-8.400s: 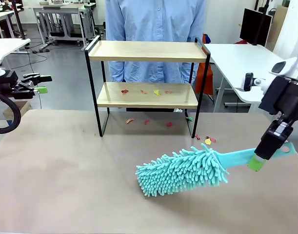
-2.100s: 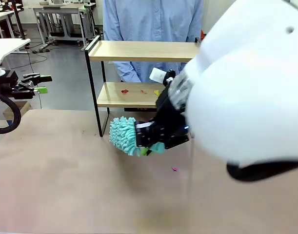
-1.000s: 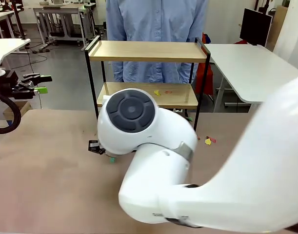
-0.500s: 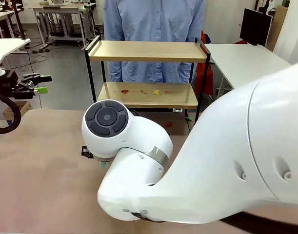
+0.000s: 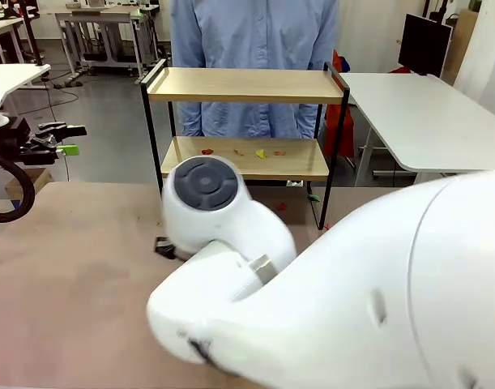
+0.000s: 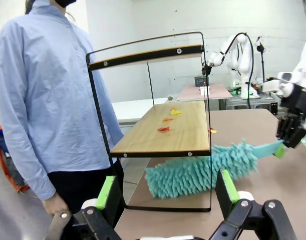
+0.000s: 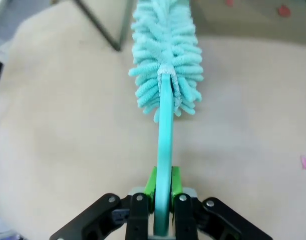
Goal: Clean the shelf.
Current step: Clean the specific section of the Shelf indicated by the human with the Duster.
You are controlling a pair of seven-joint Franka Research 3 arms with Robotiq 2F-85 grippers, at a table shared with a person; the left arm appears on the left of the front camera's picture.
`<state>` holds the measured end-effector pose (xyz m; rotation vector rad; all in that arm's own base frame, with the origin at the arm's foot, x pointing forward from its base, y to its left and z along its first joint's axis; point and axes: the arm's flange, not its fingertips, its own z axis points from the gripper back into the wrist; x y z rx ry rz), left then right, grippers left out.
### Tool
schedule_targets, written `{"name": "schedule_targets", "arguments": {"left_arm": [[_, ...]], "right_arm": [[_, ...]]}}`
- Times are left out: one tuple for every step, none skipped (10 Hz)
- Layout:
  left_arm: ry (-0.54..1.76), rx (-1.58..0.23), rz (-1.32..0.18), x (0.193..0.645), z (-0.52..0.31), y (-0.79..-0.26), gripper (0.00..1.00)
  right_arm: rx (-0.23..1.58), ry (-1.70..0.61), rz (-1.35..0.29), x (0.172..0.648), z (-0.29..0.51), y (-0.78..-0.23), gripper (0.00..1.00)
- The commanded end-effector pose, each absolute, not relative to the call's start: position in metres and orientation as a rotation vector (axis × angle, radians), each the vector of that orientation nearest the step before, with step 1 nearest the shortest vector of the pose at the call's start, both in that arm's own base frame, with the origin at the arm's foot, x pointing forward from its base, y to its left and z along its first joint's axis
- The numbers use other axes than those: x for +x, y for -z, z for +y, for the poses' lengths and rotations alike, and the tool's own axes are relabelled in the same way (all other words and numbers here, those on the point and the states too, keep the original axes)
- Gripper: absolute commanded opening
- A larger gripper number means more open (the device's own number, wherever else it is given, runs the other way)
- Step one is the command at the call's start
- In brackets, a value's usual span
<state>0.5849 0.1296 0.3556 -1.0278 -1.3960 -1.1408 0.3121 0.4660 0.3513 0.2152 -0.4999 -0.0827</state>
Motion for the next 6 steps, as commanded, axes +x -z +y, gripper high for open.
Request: {"name": "schedule_targets", "arguments": {"left_arm": [[1.147,-1.022,-1.401,0.585,0.130,-0.359,1.00],[1.147,-1.022,-1.401,0.585,0.130,-0.359,1.00],[1.147,-1.022,-1.401,0.585,0.130,-0.359,1.00],[1.147,-1.022,-1.401,0.585,0.130,-0.359,1.00],[1.147,-1.022,-1.401,0.585,0.130,-0.359,1.00],[1.147,-1.022,-1.401,0.585,0.130,-0.359,1.00]], "right_arm": [[0.252,0.128,-0.436,0.321,0.400,-0.363,0.12],[0.246,0.152,-0.430,0.324,0.370,-0.362,0.12],[0.232,0.183,-0.432,0.325,0.332,-0.367,0.12],[0.234,0.201,-0.444,0.323,0.301,-0.377,0.12],[0.233,0.208,-0.452,0.320,0.277,-0.385,0.12],[0.239,0.208,-0.458,0.318,0.258,-0.391,0.12]]}}
